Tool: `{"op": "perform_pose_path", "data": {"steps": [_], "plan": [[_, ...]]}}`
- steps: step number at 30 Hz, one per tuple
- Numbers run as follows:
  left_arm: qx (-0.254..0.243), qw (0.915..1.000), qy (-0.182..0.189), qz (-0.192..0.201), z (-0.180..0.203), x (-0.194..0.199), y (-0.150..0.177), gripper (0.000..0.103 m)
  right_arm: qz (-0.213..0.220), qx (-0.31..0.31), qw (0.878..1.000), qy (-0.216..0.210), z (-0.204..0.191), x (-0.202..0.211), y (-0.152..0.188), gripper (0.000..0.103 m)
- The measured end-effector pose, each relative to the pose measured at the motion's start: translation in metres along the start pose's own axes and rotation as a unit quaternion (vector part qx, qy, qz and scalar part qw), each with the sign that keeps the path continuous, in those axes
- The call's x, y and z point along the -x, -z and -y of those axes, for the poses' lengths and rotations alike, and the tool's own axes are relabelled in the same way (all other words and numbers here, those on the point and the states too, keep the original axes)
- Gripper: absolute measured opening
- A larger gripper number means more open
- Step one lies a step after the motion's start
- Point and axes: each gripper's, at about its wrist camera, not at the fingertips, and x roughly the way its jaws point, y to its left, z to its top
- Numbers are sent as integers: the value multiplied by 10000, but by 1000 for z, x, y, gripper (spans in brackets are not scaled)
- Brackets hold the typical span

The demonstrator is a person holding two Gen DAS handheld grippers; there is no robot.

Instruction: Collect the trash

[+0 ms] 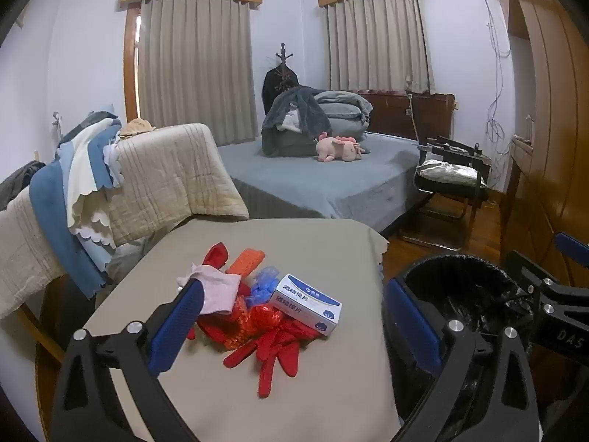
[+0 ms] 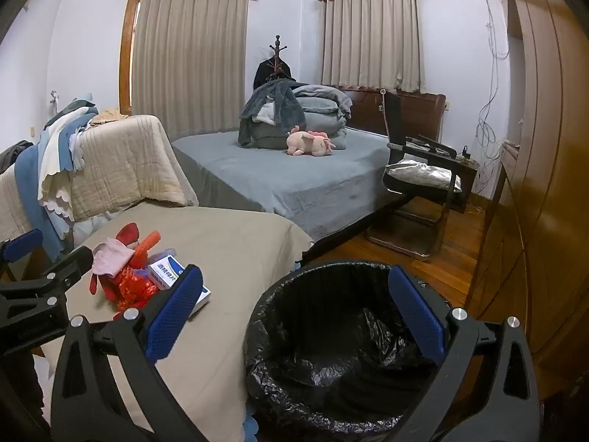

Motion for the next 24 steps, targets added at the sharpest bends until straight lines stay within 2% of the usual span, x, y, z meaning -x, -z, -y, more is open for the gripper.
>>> {"op": "perform_pose_path", "data": {"steps": [24], "plan": [[-27, 10000, -38, 1, -6, -3, 2, 97, -12, 13, 10000, 10, -3, -3, 3, 98]]}}
